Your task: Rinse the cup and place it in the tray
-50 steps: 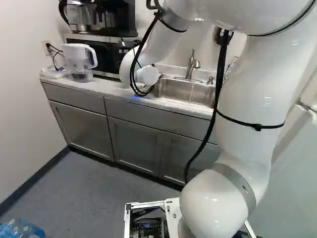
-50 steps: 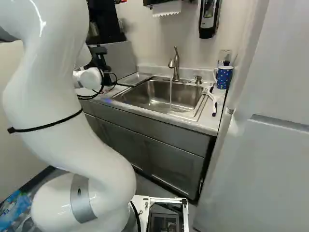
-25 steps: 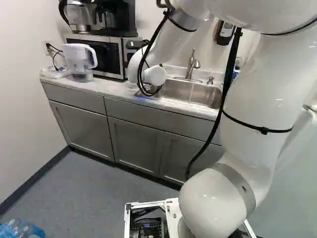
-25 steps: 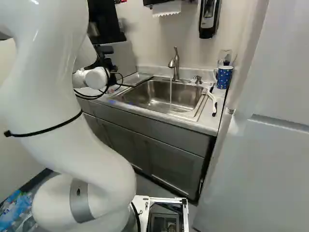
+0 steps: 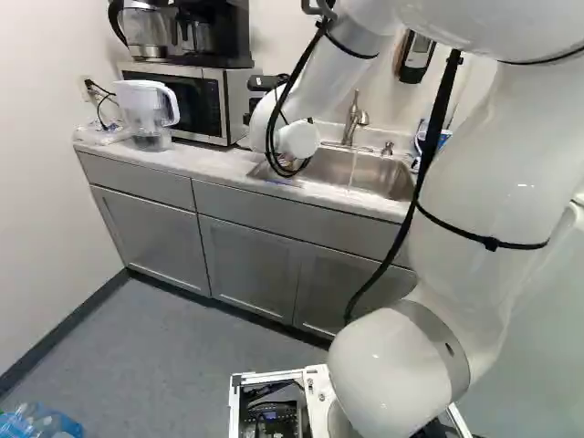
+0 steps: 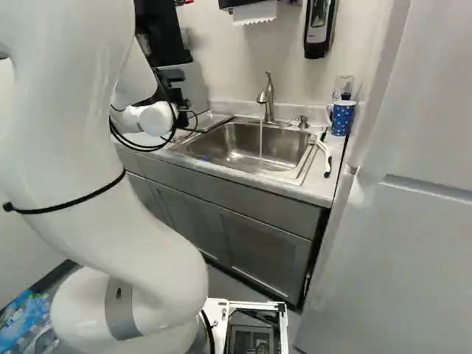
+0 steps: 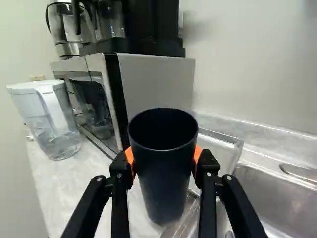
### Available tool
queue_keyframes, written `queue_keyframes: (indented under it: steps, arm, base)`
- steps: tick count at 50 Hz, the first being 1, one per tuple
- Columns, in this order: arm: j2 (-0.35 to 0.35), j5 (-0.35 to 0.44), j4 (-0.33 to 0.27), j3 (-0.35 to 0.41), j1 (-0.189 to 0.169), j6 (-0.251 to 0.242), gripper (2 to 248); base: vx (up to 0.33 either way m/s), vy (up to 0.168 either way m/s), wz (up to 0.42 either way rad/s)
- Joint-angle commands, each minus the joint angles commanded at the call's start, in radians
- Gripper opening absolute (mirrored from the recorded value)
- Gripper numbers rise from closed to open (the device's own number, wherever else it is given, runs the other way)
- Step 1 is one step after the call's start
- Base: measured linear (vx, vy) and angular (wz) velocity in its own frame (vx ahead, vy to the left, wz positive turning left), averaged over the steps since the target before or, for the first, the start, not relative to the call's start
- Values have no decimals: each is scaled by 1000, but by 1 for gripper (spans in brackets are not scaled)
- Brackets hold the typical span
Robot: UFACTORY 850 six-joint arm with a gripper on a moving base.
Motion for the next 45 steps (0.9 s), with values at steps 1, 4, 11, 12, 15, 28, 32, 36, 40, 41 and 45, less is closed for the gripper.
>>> queue_keyframes:
  steps: [1, 4, 11, 12, 15, 28, 32, 36, 40, 41, 45]
  arm:
    - [1, 0, 0, 1, -3, 0, 125]
    - [2, 0, 0, 3, -11, 0, 125]
    - [6, 0, 0, 7, -32, 0, 125]
    - [7, 0, 0, 7, -35, 0, 125]
    - [8, 0, 0, 8, -43, 0, 125]
    - [17, 0, 0, 18, -80, 0, 125]
    - [20, 0, 0, 22, -92, 0, 125]
    - [24, 0, 0, 25, -103, 0, 125]
    - [27, 0, 0, 29, -115, 0, 125]
    - [28, 0, 0, 30, -117, 0, 125]
    - [31, 0, 0, 33, -129, 0, 125]
  base:
    - [0, 0, 0]
    - [0, 0, 0]
    - [0, 0, 0]
    - [0, 0, 0]
    - [0, 0, 0]
    - [0, 0, 0]
    - [0, 0, 0]
    - [0, 0, 0]
    - [0, 0, 0]
    - [0, 0, 0]
    - [0, 0, 0]
